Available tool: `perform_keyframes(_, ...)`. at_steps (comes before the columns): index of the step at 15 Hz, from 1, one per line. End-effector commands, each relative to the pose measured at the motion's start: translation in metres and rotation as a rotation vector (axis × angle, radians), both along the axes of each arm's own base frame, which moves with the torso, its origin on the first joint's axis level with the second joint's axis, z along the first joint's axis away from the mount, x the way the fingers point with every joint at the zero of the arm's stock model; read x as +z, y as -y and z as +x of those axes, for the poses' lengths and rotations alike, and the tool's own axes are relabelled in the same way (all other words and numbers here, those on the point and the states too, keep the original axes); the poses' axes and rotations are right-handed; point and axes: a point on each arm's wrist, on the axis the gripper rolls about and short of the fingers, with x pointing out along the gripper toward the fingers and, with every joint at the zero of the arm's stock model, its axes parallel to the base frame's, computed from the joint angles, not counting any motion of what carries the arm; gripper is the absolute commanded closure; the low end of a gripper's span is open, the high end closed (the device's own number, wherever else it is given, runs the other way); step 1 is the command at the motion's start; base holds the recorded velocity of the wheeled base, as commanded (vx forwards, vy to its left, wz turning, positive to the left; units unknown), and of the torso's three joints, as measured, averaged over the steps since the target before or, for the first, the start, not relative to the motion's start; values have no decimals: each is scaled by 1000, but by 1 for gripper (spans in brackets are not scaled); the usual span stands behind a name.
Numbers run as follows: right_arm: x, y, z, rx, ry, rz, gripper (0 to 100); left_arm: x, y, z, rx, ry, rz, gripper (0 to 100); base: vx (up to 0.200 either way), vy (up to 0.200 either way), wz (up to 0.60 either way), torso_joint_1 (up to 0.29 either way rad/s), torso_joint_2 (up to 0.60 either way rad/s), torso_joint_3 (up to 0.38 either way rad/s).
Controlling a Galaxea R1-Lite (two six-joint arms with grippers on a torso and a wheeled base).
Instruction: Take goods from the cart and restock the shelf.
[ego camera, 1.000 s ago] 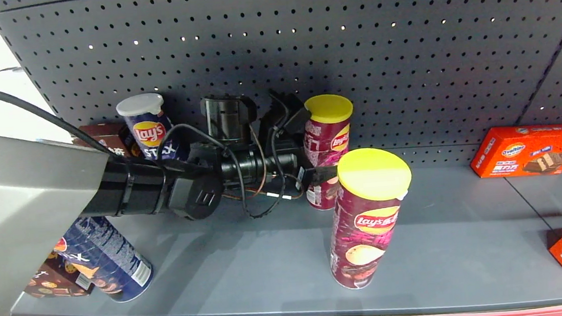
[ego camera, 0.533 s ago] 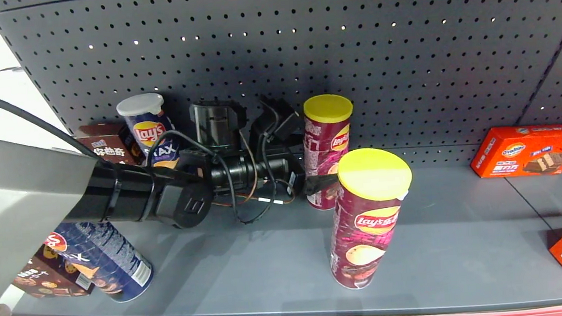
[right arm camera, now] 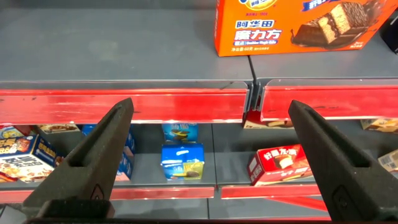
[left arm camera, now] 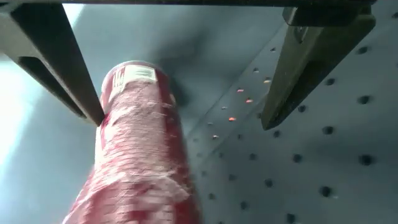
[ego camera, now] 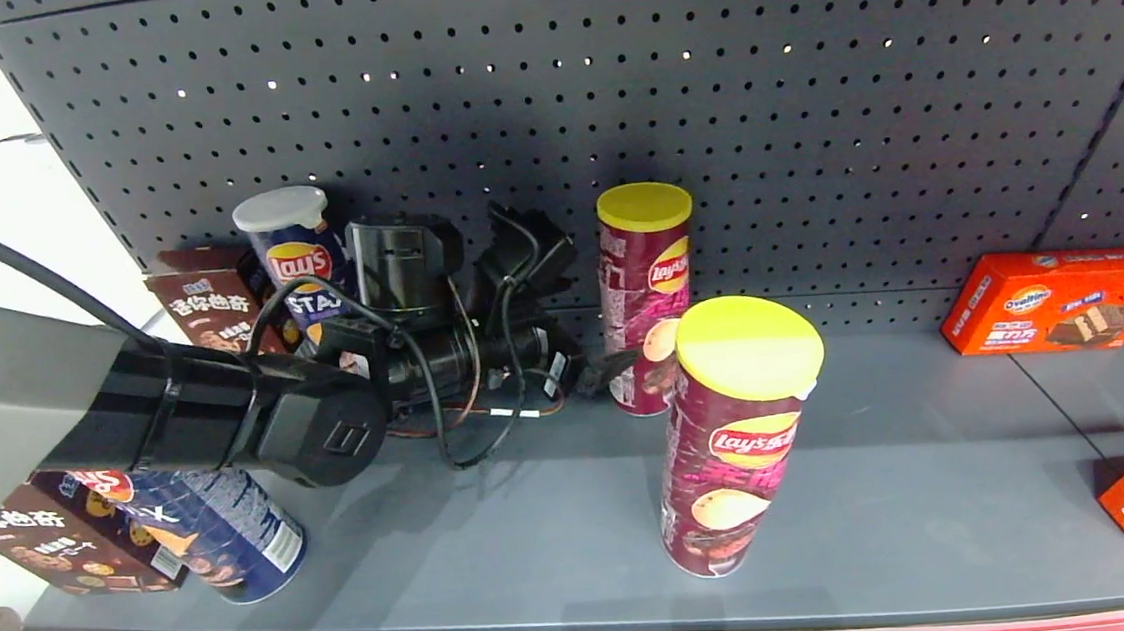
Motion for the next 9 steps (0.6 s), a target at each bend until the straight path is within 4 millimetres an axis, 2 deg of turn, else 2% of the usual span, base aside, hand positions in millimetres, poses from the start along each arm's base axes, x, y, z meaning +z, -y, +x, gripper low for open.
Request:
perform_keyframes(1,0,0,0,0,-3,0,0,2,1,-2,16,4,1,0,0,0,0,0,0,0)
perform_keyframes(6,0,0,0,0,-1,-1,0,3,-3,0,48,34,-13,0,0,0,0,0,0,0)
perform_keyframes(9,0,0,0,0,-3,0,0,-11,-9,-3,83,14,2,0,0,0,0,0,0,0)
